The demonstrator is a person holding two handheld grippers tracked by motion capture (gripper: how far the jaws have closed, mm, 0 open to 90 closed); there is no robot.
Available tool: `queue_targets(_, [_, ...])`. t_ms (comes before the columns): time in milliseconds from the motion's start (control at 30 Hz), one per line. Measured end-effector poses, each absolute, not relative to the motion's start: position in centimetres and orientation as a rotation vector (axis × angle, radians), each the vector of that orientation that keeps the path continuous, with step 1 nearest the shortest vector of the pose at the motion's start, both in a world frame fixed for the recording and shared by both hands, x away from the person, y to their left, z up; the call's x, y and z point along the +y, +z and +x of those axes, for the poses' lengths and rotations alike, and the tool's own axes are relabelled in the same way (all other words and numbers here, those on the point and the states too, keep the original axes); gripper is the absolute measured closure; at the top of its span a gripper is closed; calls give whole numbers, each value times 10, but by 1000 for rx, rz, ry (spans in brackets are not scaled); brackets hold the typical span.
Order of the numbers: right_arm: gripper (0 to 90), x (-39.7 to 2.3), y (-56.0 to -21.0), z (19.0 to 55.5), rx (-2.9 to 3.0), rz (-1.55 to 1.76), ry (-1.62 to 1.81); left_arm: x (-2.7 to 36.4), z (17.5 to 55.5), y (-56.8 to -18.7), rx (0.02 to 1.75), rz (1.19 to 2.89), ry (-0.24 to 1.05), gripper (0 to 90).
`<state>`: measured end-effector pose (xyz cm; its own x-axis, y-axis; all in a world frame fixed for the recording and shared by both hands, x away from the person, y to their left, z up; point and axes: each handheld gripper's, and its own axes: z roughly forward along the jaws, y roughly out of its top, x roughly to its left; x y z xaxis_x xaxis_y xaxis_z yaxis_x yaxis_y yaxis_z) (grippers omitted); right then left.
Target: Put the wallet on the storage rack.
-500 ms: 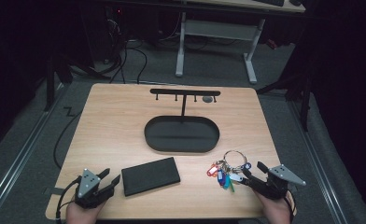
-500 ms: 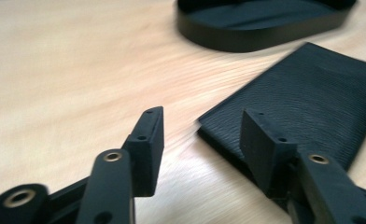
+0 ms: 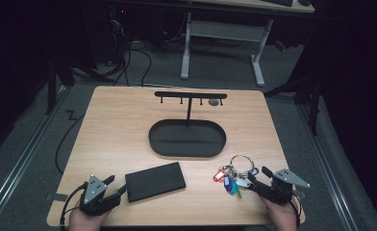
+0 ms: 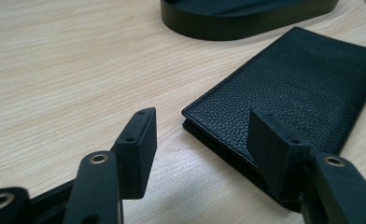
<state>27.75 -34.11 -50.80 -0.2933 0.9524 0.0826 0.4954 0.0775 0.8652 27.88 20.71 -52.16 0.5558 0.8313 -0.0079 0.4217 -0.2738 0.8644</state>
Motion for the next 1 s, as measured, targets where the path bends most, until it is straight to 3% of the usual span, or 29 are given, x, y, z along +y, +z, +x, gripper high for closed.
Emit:
queue_targets(300, [327, -330, -511, 285, 1931, 1370, 1151, 210, 282, -527, 1055, 1928, 579, 513])
queue_targets(633, [272, -325, -509, 274, 1973, 1289, 1181, 206, 289, -522, 1064, 1912, 553, 464])
queue_targets(867, [275, -331, -511, 273, 1970, 1326, 1187, 200, 293, -524, 996, 1984, 532, 657])
queue_targets(1000, [286, -329, -510, 274, 1975, 1304, 1166, 199, 289, -527, 979, 2033, 552, 694])
